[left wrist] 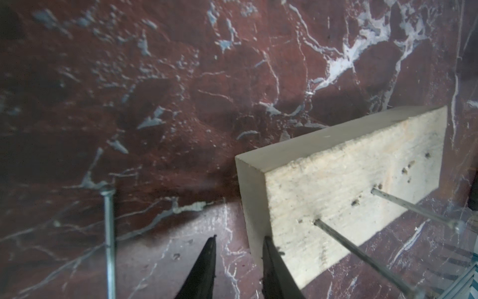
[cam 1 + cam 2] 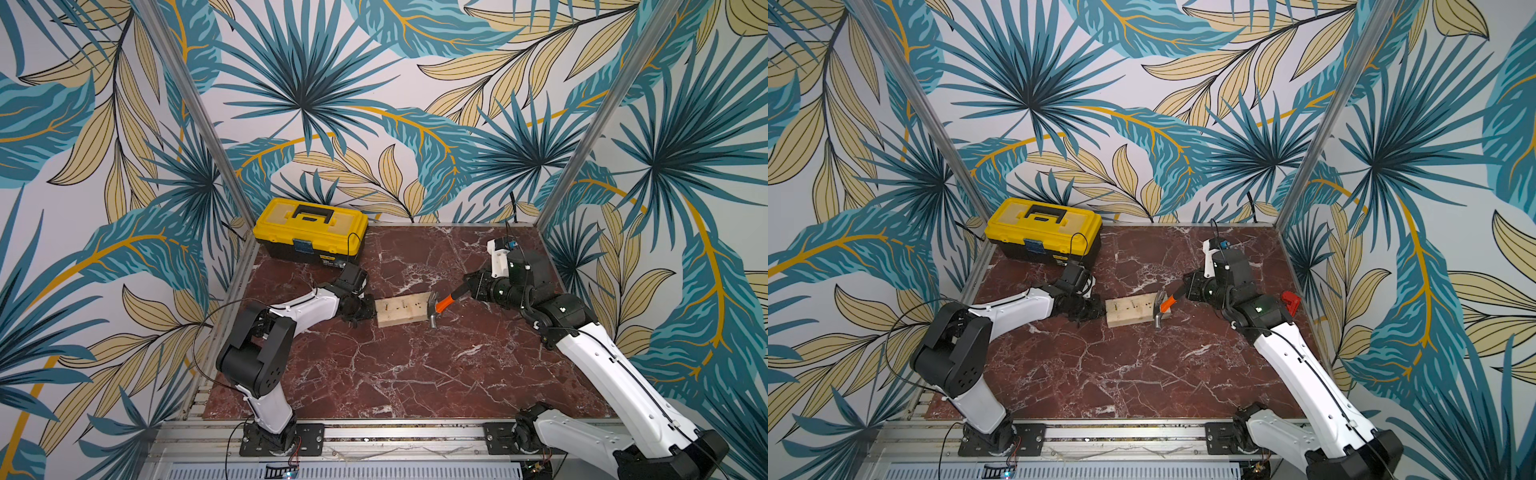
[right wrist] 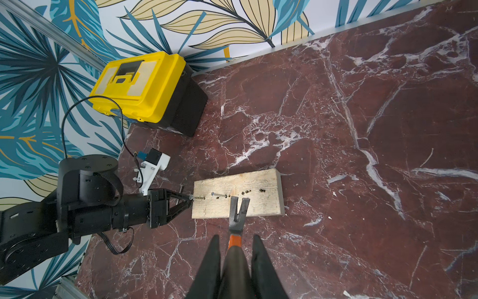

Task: Use a claw hammer to pull out a nail
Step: Adjust the mounting plate at the center of the board.

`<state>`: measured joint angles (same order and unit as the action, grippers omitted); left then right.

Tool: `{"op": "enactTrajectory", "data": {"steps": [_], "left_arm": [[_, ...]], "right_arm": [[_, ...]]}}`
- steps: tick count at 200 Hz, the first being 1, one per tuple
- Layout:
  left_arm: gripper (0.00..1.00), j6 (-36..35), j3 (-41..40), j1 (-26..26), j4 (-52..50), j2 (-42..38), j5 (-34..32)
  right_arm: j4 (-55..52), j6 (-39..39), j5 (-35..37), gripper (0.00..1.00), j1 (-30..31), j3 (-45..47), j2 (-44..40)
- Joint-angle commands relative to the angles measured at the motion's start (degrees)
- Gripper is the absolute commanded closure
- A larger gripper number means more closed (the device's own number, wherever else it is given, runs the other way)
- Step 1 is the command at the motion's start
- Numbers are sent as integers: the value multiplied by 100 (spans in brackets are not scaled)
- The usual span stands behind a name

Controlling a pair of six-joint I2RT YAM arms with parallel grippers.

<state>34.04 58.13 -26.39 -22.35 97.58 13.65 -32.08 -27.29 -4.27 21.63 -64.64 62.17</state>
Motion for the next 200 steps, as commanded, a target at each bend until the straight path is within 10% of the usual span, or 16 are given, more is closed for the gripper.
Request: {"op": "enactTrajectory", "data": {"steps": [1,112,200], "left_arm": [[68,-132,-81,-86,-63,-408,38],[54,-3810,278,-120,-462,-1024,320],[55,-4723,365,-163,94,-460,913]], "right_arm": [[344,3,-197,100,-3,-284,39],[-1186,836,209,100,569,-1760,1008],[-1398,901,166,100,901,-2225,1517]]}}
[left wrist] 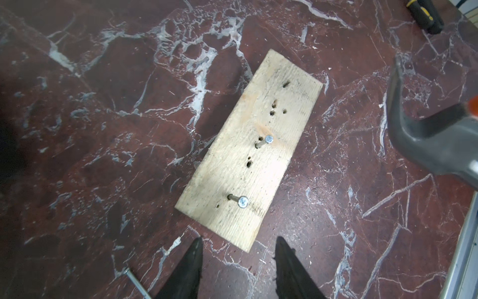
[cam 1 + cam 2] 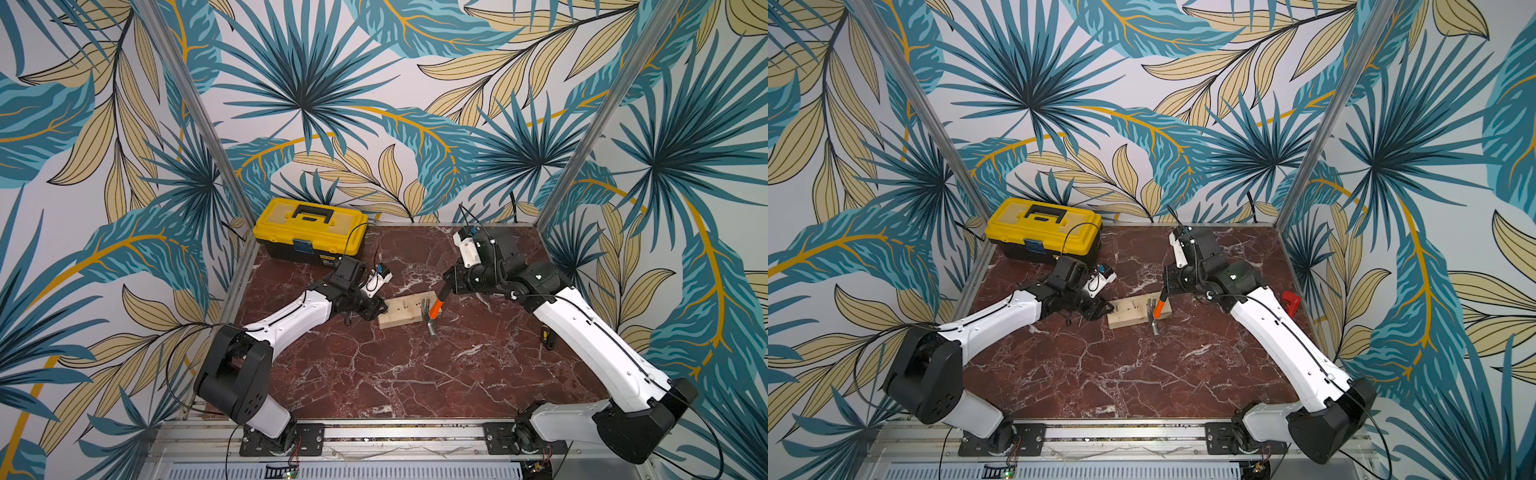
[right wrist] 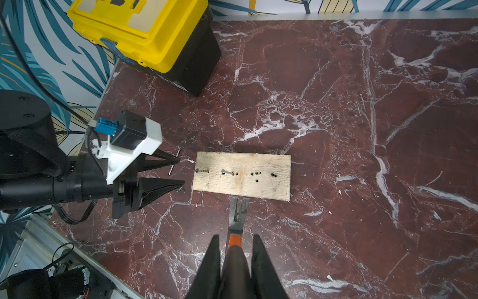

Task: Use a claw hammer to pull out a nail
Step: Adjust the mounting plate at the center of the board, then remove the nail from the mounting plate.

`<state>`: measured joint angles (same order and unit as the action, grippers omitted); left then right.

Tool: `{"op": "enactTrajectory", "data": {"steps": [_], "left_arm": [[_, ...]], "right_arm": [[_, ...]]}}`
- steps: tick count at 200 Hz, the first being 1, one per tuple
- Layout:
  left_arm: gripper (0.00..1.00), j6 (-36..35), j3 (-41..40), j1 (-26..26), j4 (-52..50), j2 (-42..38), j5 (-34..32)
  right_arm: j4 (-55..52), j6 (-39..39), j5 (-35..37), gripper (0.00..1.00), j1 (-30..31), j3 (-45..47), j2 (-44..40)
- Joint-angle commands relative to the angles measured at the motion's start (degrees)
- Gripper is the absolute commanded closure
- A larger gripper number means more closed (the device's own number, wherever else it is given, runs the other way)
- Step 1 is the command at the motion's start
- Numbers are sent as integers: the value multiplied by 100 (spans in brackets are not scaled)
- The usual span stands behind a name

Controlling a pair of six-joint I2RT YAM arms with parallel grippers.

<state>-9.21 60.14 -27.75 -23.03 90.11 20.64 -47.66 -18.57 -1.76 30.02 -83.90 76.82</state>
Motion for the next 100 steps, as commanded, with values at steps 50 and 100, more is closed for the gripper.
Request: {"op": "enactTrajectory", "data": {"steps": [50,100], "left_arm": [[55,-529,129,-96,546,556,70],[55,-582,249,-239,590,750,-149]], "right_arm": [[152,25,-130,100,119,-399,250],[145,-56,-169,100,194,-510,513]]}}
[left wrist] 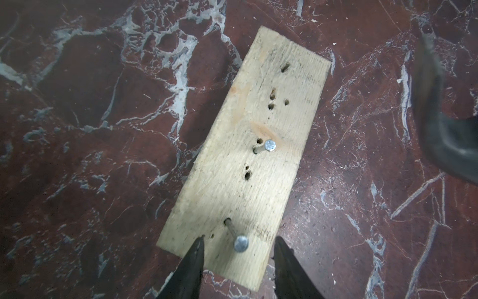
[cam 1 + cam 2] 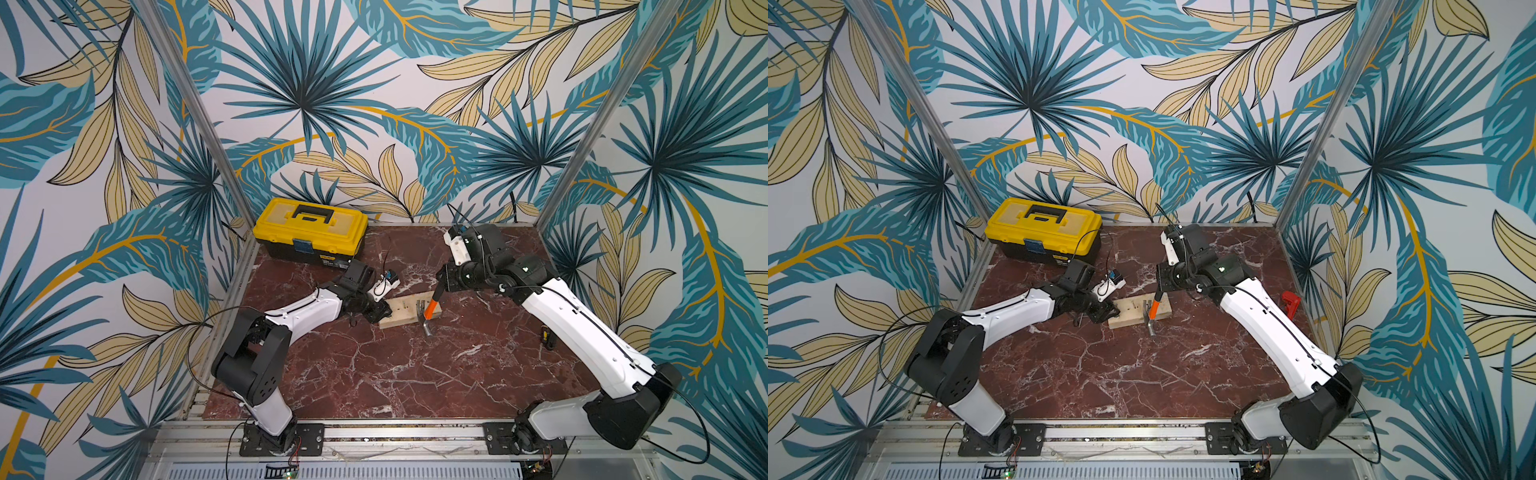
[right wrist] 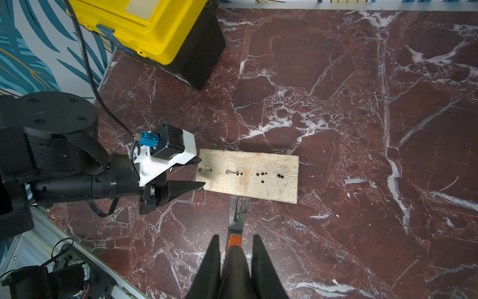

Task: Use a claw hammer to pull out a nail
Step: Remove the nail from the mounting plate.

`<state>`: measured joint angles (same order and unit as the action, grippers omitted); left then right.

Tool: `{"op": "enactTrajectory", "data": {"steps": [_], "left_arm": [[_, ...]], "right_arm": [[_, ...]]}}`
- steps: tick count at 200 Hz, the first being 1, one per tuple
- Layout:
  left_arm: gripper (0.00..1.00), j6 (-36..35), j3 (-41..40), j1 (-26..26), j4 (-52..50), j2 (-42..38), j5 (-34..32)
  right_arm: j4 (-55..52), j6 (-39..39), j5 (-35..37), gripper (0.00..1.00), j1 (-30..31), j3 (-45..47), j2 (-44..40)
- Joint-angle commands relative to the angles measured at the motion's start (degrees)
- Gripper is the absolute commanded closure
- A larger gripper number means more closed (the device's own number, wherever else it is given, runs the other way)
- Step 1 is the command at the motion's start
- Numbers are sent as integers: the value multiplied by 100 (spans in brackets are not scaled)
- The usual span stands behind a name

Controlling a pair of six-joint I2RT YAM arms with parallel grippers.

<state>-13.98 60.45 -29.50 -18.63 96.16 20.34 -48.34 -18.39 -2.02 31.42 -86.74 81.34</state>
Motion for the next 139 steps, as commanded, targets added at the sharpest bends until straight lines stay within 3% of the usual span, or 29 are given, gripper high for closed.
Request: {"op": "enactTrajectory", "data": {"steps": [1,75,139], "left_arm": [[55,-105,216,-69,150,151,-118],[57,1025,245,-134,-36,211,-479],[58,919,95,-337,-36,350,-893]], "right_arm": [[212,-75,-146,100,56,-228,63],[335,-121,-123,100,80,-225,176],[321,-130,-138,100,75,-367,429]]}}
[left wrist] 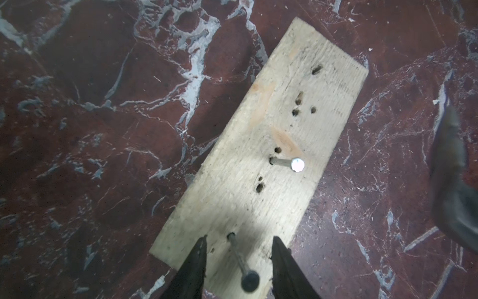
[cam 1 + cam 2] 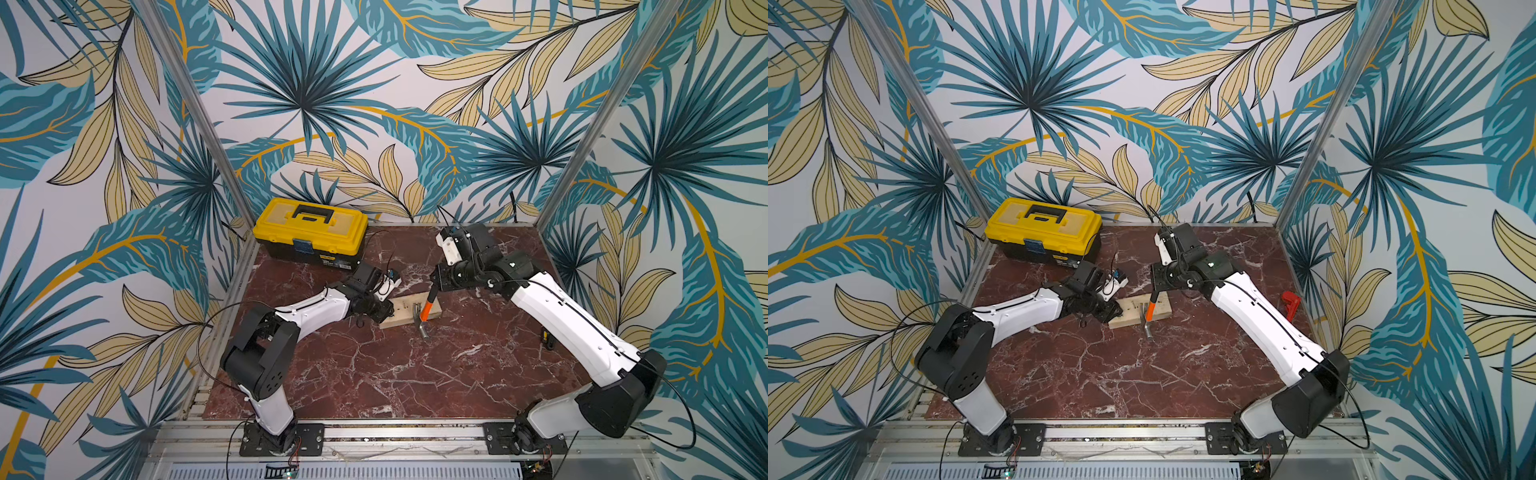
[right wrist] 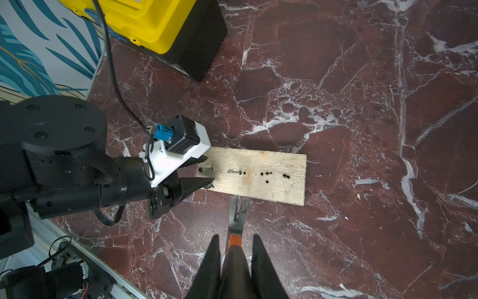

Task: Use a claw hammer to pull out a nail
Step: Remove the nail from the mounting plate.

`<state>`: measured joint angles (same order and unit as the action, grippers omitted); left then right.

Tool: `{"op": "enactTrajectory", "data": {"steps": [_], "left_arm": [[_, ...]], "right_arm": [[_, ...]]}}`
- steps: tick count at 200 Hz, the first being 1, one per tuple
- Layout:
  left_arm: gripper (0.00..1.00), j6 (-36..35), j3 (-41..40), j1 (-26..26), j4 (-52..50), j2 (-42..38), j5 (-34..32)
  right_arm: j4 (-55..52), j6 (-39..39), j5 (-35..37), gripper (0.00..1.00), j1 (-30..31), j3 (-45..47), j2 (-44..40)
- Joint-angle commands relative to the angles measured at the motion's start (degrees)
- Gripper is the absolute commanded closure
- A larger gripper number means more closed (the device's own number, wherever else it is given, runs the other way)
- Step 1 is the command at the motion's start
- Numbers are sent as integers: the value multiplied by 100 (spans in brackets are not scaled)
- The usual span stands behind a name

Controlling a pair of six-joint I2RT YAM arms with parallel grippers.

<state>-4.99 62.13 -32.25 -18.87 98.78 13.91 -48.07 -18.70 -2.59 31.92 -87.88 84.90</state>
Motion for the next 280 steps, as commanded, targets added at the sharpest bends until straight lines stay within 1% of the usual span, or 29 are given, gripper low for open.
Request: {"op": "enactTrajectory", "data": {"steps": [1,38,87,115,214,280], "left_arm": [[58,18,-76,-66,-11,88,-263],[59,192,-122,-132,-31,163,-490],[60,592,-466,-176,98,105,-495],[60,557,-574,-176,161,71,-451],[61,512,-579,-211,154,157,-366],[62,557,-597,-213,155,207,-346]], "right_arm": [[288,-99,-83,100,25,-259,80],[263,-125,-180,100,37,-362,245],[291,-110,-292,100,46,-449,433],[266,-46,-296,100,66,-510,572],[288,124,-198,100,122,-799,1032],[250,259,38,100,164,-950,1232]]}}
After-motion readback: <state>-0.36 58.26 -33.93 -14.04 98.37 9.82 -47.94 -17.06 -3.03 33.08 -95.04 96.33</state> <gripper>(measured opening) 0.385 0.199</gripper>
